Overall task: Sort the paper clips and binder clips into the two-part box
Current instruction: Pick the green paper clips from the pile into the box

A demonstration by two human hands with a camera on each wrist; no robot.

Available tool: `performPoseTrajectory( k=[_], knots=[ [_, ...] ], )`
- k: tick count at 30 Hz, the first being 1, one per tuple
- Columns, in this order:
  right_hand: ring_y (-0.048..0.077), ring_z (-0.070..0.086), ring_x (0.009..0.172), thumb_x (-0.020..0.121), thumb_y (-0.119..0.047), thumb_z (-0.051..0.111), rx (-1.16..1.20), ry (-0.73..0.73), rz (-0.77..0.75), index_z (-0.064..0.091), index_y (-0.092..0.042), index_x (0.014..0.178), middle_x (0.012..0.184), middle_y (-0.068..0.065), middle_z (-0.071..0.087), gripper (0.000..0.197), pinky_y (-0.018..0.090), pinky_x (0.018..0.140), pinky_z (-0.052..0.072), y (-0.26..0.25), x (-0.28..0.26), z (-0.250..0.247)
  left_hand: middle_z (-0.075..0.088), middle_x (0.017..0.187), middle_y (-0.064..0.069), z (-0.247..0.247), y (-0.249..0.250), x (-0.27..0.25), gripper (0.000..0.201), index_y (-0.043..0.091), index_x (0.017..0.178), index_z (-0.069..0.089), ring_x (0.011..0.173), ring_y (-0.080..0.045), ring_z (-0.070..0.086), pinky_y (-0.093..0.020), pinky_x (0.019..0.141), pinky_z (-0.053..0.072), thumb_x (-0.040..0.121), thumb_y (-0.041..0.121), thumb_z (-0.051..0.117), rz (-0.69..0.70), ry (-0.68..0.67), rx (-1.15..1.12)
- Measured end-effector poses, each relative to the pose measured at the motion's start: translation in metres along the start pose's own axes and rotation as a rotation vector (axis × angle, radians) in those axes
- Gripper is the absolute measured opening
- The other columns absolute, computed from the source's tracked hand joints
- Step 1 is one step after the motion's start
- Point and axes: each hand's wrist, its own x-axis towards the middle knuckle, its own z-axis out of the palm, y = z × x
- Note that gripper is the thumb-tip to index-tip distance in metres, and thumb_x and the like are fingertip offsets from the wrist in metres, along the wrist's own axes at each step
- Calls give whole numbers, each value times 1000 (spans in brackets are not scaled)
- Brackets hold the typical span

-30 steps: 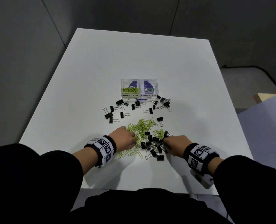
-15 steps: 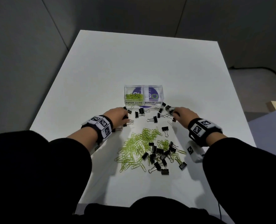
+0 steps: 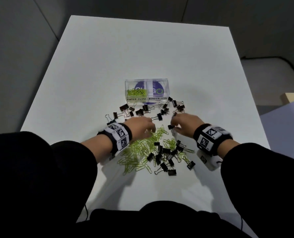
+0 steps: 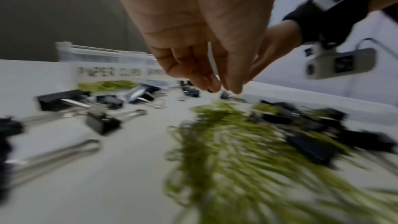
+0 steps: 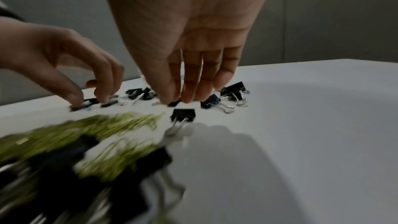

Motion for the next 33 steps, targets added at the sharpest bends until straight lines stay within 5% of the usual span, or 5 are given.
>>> performPoseTrajectory(
  k=[3, 10, 18, 27, 33],
  knots=[
    [12, 53, 93, 90, -33, 54, -43, -135, -58, 55, -18, 113, 114, 0, 59, 28, 21, 72, 41, -10, -34, 10, 56, 115, 2, 18, 22, -11, 33, 20, 118, 56, 106, -14, 53, -27, 91, 49, 88, 34, 58, 124, -161, 36],
    [24, 54, 104, 71, -44, 73, -45, -253, 21, 34, -19, 131, 124, 3, 43, 75, 34, 75, 48, -6, -87, 42, 51, 120, -3, 42, 30, -27, 45, 15, 127, 46, 110, -20, 50, -29, 92, 48, 85, 23, 63, 113, -153, 134],
    [26, 56, 93, 91, -22, 48, 4, -161, -17, 48, -8, 103, 106, 10, 57, 19, 31, 71, 41, -14, -95, 55, 56, 117, -5, 33, 36, -31, 36, 15, 124, 52, 107, -23, 52, -32, 87, 45, 89, 22, 51, 108, -83, 216],
    [21, 47, 75, 93, -13, 43, 33, -88, 18, 42, -13, 121, 103, 11, 63, 27, 28, 66, 36, -33, -66, 29, 45, 95, -1, 28, 36, -37, 16, 8, 102, 51, 80, -16, 44, -25, 68, 38, 92, 15, 41, -52, -91, -1],
    [27, 55, 106, 91, -27, 48, 105, -129, -123, 41, -16, 129, 115, 10, 60, 40, 36, 88, 46, -35, -81, 40, 51, 112, -3, 41, 50, -36, 28, 15, 115, 51, 101, -20, 49, -31, 80, 44, 88, 18, 47, 52, -183, 164]
  ],
)
